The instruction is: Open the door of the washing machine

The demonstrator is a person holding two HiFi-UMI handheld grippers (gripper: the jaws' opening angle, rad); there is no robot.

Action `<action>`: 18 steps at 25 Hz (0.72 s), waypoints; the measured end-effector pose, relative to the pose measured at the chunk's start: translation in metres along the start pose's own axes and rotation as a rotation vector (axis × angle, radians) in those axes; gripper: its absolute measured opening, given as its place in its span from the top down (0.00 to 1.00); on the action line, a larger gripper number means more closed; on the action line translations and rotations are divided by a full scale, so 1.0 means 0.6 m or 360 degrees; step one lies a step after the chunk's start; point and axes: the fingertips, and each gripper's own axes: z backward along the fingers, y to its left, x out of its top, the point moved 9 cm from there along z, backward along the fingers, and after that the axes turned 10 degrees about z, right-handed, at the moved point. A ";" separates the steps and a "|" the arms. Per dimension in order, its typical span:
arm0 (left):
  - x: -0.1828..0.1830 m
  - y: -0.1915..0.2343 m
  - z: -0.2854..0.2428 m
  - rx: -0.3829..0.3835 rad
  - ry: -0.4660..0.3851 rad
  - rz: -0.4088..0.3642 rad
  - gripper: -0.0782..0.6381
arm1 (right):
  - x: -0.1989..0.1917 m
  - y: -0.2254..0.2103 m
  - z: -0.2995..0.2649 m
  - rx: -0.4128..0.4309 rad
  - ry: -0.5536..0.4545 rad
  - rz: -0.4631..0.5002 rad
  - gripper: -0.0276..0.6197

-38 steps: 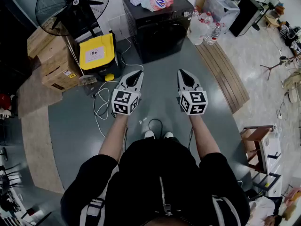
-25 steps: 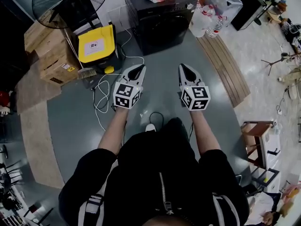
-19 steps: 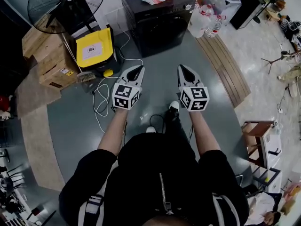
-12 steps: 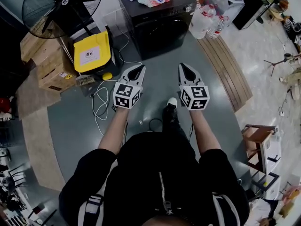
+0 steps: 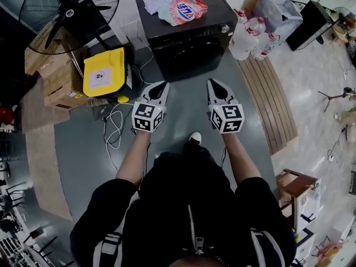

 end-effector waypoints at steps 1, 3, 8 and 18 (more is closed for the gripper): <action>0.001 0.004 -0.017 0.0016 0.0008 0.0010 0.88 | 0.000 -0.017 -0.016 0.0019 0.0010 0.0001 0.95; 0.003 0.011 -0.045 0.0038 0.0026 0.0019 0.88 | -0.001 -0.042 -0.045 0.0051 0.0024 0.0004 0.95; 0.002 0.033 -0.092 0.0068 0.0072 0.0042 0.88 | -0.011 -0.072 -0.094 0.0103 0.0058 -0.0030 0.95; -0.002 0.115 -0.192 0.0032 0.0152 0.0074 0.88 | -0.030 -0.110 -0.194 0.0101 0.0154 -0.0062 0.95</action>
